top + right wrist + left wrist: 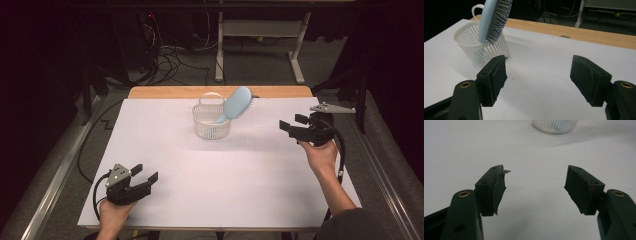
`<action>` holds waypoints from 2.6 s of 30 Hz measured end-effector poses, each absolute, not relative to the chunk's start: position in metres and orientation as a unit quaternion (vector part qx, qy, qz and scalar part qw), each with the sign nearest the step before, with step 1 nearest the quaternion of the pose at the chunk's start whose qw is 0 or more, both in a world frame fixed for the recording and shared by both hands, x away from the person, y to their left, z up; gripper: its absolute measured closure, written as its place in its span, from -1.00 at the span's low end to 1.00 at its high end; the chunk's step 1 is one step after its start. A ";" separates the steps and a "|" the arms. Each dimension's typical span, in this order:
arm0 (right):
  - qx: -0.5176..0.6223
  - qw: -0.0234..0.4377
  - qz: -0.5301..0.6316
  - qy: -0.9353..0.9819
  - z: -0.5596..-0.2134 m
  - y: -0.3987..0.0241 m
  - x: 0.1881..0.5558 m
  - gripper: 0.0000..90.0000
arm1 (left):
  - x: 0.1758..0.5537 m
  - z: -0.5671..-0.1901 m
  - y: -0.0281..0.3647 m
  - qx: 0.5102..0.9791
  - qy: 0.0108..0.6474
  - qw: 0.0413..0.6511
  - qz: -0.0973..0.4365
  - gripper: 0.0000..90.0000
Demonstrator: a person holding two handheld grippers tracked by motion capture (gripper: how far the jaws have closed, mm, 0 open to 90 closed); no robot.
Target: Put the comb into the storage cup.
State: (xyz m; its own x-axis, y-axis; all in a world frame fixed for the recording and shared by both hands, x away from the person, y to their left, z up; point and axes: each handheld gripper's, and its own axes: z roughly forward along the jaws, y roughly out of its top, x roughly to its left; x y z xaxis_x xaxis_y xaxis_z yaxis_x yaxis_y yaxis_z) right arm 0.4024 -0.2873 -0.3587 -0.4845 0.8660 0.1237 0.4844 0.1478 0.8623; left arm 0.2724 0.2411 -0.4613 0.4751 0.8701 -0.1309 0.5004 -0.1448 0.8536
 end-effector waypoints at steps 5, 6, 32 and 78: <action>0.460 0.211 0.463 0.728 -0.356 -0.289 0.398 -0.34 | 0.272 -0.461 0.241 0.728 0.470 0.455 0.204 -0.27; 0.459 0.213 0.464 0.728 -0.356 -0.289 0.398 -0.34 | 0.272 -0.461 0.241 0.729 0.470 0.455 0.204 -0.27; 0.458 0.222 0.473 0.719 -0.356 -0.305 0.381 -0.37 | 0.271 -0.460 0.243 0.723 0.473 0.458 0.206 -0.26; 0.449 0.235 0.501 0.701 -0.359 -0.328 0.343 -0.41 | 0.272 -0.460 0.243 0.724 0.473 0.459 0.207 -0.26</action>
State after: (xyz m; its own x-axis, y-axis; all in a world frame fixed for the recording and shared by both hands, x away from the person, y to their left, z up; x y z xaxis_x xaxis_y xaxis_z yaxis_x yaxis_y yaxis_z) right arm 0.3429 -0.3278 -0.3590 -0.4862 0.8654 0.1214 0.3946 0.0934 0.9141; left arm 0.2720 0.2431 -0.4598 0.4680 0.8735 -0.1341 0.4944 -0.1330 0.8590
